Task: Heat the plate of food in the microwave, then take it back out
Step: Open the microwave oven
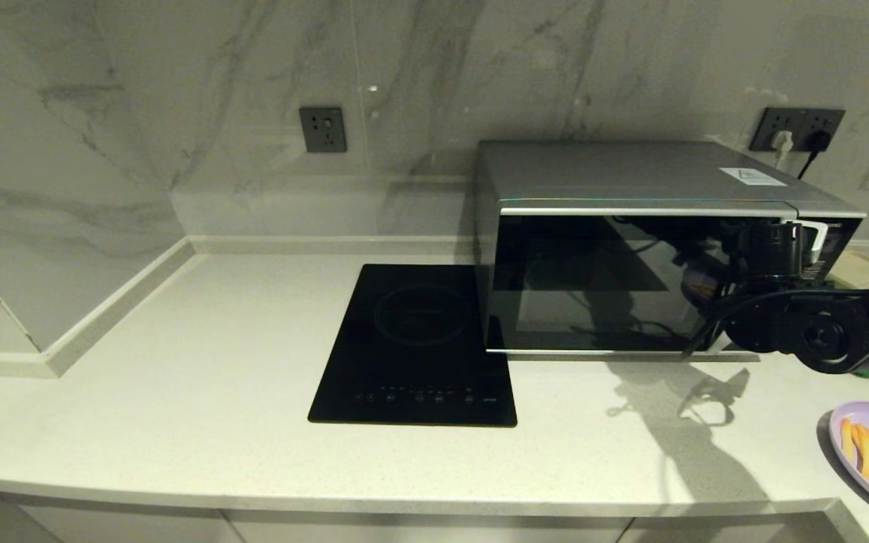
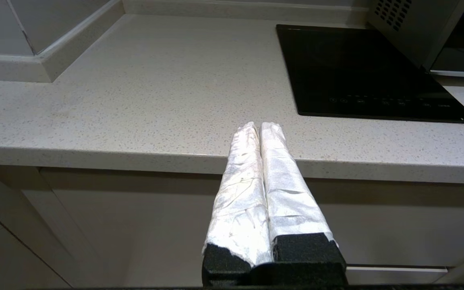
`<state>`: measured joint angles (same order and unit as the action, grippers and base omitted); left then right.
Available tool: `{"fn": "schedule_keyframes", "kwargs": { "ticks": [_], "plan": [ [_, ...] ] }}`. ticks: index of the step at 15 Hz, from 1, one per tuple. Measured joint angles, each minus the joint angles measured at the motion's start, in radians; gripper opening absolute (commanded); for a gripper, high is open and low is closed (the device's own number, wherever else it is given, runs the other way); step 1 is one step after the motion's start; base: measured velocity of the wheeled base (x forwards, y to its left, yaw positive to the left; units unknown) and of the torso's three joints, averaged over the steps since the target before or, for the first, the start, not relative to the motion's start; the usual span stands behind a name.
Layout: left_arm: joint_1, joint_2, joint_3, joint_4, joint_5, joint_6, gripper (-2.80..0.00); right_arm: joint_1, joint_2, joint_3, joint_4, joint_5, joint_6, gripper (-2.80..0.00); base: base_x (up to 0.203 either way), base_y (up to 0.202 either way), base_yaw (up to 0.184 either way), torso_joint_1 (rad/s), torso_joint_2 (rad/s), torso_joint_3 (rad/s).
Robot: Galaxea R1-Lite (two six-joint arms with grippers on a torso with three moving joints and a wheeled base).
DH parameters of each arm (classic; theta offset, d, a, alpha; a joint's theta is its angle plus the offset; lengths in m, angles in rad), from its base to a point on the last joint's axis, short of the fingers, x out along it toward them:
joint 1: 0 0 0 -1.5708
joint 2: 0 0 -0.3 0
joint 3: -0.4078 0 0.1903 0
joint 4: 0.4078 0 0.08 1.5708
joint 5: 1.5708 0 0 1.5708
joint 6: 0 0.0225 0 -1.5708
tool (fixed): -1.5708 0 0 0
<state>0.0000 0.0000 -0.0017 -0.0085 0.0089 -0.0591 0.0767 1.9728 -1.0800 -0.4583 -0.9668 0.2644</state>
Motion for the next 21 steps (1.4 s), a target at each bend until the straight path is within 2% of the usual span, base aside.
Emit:
{"fn": "schedule_keyframes", "kwargs": {
  "ticks": [3,11,13,16,17,21],
  "plan": [
    [0.0,0.0,0.0,0.0,0.0,0.0,-2.8,-0.001,-0.002,0.012,0.0,-0.031,0.044,0.0,0.0,0.0,0.0,0.0,0.0,0.0],
    [0.0,0.0,0.0,0.0,0.0,0.0,-2.8,0.007,-0.106,0.151,0.007,-0.039,0.142,0.0,0.0,0.0,0.0,0.0,0.0,0.0],
    [0.0,0.0,0.0,0.0,0.0,0.0,-2.8,0.038,-0.122,0.173,0.008,-0.02,0.143,0.0,0.0,0.0,0.0,0.0,0.0,0.0],
    [0.0,0.0,0.0,-0.001,0.0,0.0,-2.8,0.111,-0.14,0.183,0.004,0.073,0.136,0.0,0.0,0.0,0.0,0.0,0.0,0.0],
    [-0.001,0.0,0.0,0.001,0.0,0.0,-2.8,0.142,-0.159,0.19,0.005,0.093,0.128,-2.8,0.0,0.0,0.0,0.0,0.0,0.0],
    [0.0,0.0,0.0,0.001,0.0,0.0,-2.8,0.326,-0.318,0.24,0.107,0.166,0.095,-2.8,0.0,0.0,0.0,0.0,0.0,0.0]
  ]
}}
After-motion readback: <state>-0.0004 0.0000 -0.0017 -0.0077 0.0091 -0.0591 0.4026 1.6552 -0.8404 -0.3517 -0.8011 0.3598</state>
